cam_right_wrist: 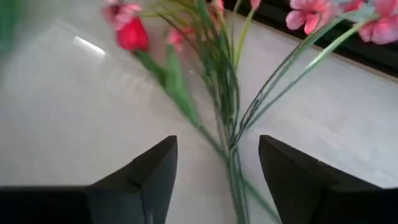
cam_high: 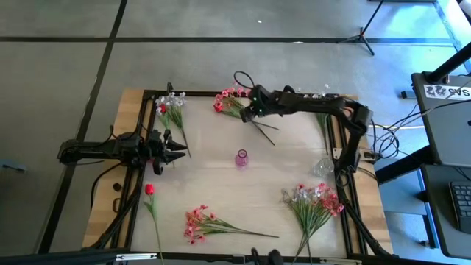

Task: Sort flowers into vase by color
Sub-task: Put the top pink flowers into the violet vase

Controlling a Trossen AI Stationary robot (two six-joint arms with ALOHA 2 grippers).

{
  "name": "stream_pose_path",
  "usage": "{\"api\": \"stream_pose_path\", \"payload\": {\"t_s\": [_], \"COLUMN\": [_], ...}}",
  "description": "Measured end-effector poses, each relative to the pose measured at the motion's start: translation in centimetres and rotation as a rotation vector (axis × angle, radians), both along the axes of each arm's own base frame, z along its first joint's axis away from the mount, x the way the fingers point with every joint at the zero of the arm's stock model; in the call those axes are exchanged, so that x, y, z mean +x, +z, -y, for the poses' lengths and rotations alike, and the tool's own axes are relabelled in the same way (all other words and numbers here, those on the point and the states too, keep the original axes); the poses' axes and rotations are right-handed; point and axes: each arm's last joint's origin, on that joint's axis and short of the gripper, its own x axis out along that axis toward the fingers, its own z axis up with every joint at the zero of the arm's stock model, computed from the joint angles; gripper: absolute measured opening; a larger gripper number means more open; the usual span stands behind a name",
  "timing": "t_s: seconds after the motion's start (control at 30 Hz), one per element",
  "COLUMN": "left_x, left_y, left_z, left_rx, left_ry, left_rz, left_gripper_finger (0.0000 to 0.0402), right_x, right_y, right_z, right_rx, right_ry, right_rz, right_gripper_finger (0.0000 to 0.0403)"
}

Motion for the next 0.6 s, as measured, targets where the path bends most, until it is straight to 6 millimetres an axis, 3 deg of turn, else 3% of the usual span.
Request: {"api": "stream_pose_path", "payload": {"t_s": [0.23,0.47,0.6], "left_x": [0.0,0.0,0.0], "left_y": [0.0,0.0,0.0], "left_z": [0.0,0.0,0.0], "left_rx": [0.0,0.0,0.0], "left_ry": [0.0,0.0,0.0], "left_rz": [0.0,0.0,0.0], "left_gripper_finger": [0.0141,0.0141,0.0141], "right_x": [0.3,0.9,1.0], "right_y": [-3.6,-5.9,-6.1], "right_z": [2.1,2.2,2.2], "right_rx": [0.02,0.071,0.068], "right_ry": [-0.03,0.001,0.004], "right_rz": [-0.046,-0.055,-0.055], "right_gripper_finger": [0.0211,0.0162,0.0122]}}
